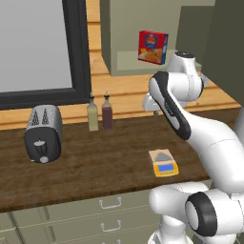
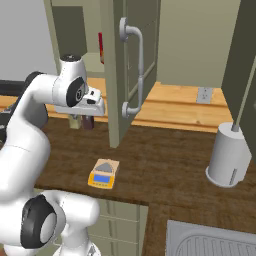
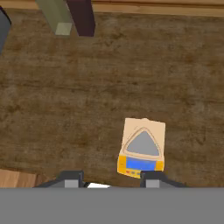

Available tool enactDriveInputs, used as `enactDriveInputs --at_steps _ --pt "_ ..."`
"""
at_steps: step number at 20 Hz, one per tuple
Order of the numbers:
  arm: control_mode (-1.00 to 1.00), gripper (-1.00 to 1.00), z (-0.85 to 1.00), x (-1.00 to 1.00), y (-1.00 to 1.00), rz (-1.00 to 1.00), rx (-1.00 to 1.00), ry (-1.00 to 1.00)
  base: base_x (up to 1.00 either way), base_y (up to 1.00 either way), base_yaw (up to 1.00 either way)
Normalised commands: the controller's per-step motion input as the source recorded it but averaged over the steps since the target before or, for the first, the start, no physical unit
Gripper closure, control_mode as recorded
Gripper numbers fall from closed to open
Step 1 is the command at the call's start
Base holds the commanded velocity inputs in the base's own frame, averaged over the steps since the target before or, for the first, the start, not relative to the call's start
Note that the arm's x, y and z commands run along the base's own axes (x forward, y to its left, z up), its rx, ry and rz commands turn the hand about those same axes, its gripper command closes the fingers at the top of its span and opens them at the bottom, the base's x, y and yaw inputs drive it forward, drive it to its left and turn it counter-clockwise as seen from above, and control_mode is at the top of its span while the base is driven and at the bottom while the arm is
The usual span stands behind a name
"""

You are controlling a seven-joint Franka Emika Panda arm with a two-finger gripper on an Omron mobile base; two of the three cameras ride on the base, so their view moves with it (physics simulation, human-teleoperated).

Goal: Pick the boxed food and place it on the digital scale for weighing, and close the cabinet.

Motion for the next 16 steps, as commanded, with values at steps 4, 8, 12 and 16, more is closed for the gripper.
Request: enactDriveInputs --at_steps 4,8,12,16 --pt "-1.0 -1.0 0.0 -0.43 0.01 0.01 -0.01 -0.07 0.0 0.0 0.0" --pt "-1.0 -1.0 0.08 -0.68 0.0 0.0 -0.03 -0.22 0.0 0.0 0.0" --pt "-1.0 -1.0 0.64 -0.51 -0.01 0.02 -0.01 -0.36 0.0 0.0 0.0" --pt "-1.0 -1.0 0.94 -0.27 -0.06 0.02 -0.01 -0.24 0.0 0.0 0.0"
